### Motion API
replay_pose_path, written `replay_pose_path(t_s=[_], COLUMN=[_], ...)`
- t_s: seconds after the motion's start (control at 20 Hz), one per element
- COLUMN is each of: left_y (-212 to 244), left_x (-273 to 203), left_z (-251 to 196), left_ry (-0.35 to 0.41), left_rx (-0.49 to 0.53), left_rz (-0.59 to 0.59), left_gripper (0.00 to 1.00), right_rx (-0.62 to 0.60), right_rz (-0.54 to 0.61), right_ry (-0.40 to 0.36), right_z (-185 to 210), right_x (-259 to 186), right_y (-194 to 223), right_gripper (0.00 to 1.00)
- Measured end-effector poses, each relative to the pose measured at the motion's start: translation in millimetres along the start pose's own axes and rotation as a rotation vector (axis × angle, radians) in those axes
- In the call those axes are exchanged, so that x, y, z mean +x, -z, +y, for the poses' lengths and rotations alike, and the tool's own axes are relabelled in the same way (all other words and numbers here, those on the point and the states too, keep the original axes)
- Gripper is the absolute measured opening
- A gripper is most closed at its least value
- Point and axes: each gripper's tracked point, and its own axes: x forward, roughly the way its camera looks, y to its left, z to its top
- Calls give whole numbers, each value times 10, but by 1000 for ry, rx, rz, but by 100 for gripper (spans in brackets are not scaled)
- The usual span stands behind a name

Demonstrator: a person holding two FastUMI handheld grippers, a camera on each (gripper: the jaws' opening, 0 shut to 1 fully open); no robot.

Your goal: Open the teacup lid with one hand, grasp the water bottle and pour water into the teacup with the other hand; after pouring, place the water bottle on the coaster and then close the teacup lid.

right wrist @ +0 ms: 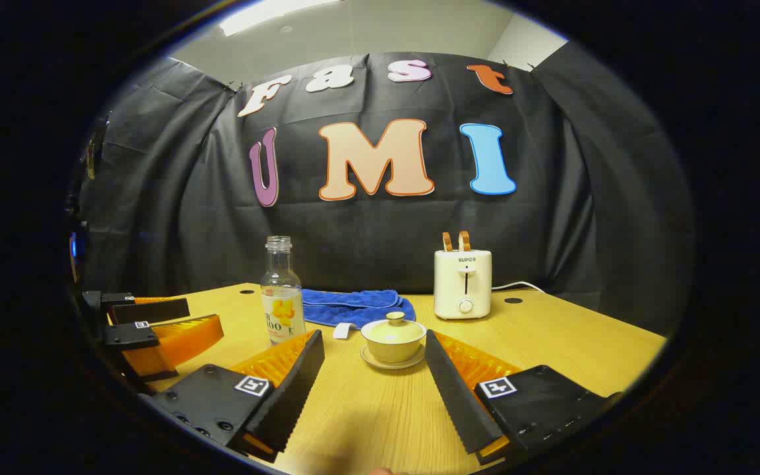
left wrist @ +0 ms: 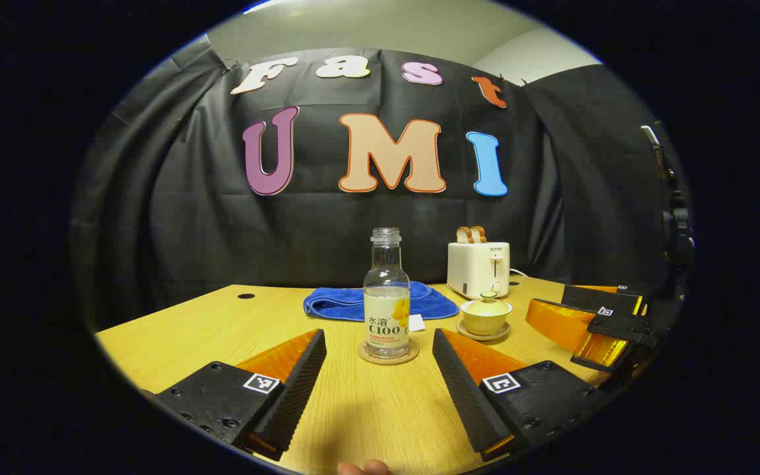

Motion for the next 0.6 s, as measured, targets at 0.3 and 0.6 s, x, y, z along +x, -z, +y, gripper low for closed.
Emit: replay_pose_path(t_s=[0.3, 0.6], left_y=[5, 11], left_x=[2, -6], left_z=[7, -2], left_ry=[0, -1], left_rx=[0, -1], left_rz=[0, 0], left_gripper=[95, 95], right_rx=[-1, -1], right_rz=[-1, -1], right_ry=[1, 2], right_z=[1, 4], right_x=[4, 8], right_y=[-1, -1], right_gripper=[98, 98])
